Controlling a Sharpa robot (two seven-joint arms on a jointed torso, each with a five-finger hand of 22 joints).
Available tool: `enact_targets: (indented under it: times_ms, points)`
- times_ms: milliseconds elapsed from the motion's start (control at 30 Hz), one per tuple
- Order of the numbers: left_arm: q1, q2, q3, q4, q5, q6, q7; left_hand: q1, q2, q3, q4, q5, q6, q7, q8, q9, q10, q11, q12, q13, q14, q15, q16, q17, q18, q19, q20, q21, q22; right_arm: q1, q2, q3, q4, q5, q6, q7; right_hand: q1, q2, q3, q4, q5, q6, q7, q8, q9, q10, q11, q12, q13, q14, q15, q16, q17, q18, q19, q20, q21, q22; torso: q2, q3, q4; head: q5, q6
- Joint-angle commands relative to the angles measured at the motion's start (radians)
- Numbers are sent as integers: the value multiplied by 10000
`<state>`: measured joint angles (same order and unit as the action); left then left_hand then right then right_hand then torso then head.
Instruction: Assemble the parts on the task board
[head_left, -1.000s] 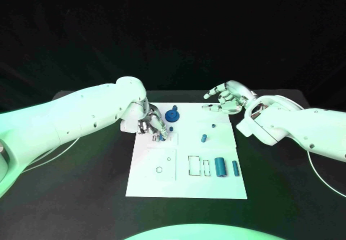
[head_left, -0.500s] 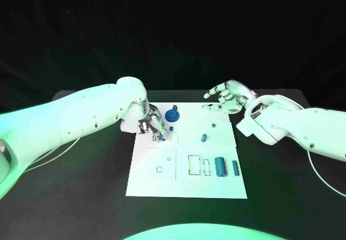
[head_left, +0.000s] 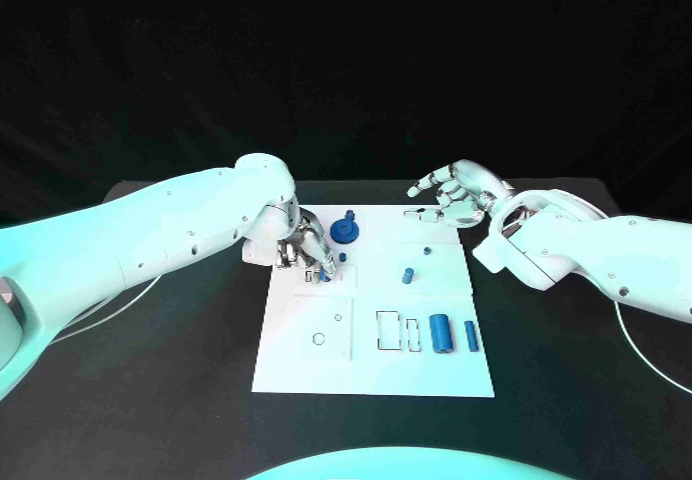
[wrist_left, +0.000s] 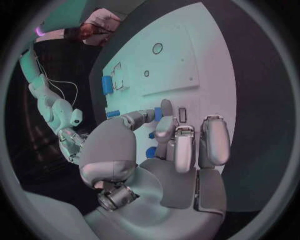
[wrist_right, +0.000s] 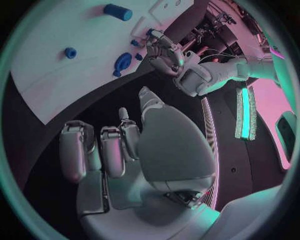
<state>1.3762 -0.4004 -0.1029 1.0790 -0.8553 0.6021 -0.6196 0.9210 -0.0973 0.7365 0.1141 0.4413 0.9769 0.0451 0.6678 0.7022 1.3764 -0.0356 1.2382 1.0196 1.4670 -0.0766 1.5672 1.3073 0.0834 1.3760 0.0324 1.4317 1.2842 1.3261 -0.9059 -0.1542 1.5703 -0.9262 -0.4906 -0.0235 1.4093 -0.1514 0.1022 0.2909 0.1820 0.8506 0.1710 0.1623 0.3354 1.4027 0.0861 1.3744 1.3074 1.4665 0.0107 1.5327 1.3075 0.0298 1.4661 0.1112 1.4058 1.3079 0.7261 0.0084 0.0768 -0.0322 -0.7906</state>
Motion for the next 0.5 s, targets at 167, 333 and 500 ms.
enact_targets:
  times_ms: [167,333,500]
  points:
    - [-87,106,-32,-79,-23,257,-43,-159,179,1869,-1999,34,51,-86,31,-9,119,4,167,205,1038,-69,36,2635,-144,-40,-24,15,-60,-7,0,0,19,-24,68,74,-27,-59,-49,-20,-3,4,-14,48,-10,-12,-20,-11,561,780,-19,-40,1539,114,219,13,-69,1623,1,-3,-2,-21,-26]
    - [-107,139,-39,-142,-27,220,-56,-311,293,1561,-1743,-74,77,-100,-5,-38,124,1,186,249,1038,-70,36,2635,-143,-51,-23,-10,-74,-7,-3,0,20,-24,67,75,-27,-59,-49,-20,-3,4,-14,48,-10,-12,-20,-11,561,780,-19,-40,1539,114,219,13,-69,1623,-1,0,0,-30,-23]
    - [-113,149,-42,-173,-53,224,-63,-523,292,1083,-1411,-177,92,-111,-49,-73,108,0,188,269,1038,-67,36,2635,-139,-68,-18,-46,-105,-7,-9,0,23,-24,67,75,-27,-59,-49,-20,-3,4,-14,48,-10,-12,-20,-11,561,780,-19,-40,1539,114,219,13,-69,1623,-5,-2,2,-35,-31]
